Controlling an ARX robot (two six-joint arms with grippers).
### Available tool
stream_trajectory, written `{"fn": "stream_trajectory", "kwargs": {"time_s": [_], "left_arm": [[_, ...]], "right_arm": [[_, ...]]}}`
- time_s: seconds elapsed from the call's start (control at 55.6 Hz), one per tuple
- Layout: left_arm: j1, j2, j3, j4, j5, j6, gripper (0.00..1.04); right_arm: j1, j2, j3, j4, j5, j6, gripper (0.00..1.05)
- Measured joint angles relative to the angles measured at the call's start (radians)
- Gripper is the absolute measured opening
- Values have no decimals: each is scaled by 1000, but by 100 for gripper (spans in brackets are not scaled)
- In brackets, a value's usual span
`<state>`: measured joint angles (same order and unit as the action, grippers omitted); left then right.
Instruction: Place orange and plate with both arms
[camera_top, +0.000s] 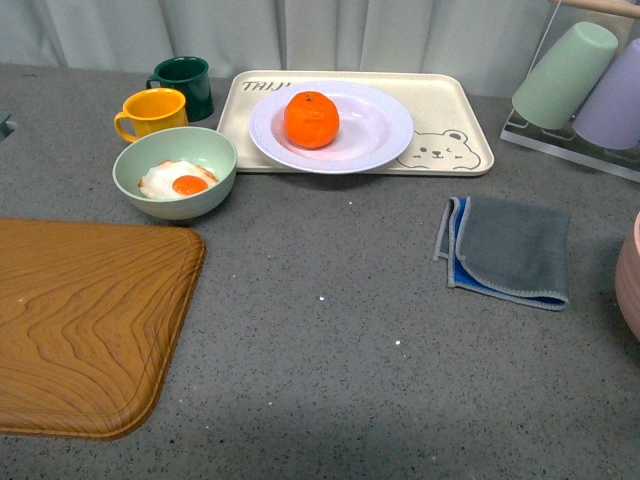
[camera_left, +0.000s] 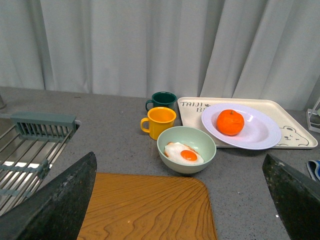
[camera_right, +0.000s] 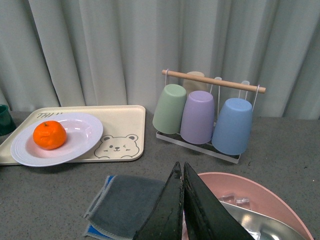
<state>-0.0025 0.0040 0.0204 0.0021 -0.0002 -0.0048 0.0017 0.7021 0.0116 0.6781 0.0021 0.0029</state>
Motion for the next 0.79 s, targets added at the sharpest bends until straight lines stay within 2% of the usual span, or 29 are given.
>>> {"fn": "stream_trajectory", "kwargs": {"time_s": [0.522,0.792], "left_arm": [[0,0,0,0,0,0,98],[0,0,0,0,0,0,98]], "right_arm": [[0,-328,-6,-303,0,0,1],[0,-424,-6,-397,0,0,1]]}}
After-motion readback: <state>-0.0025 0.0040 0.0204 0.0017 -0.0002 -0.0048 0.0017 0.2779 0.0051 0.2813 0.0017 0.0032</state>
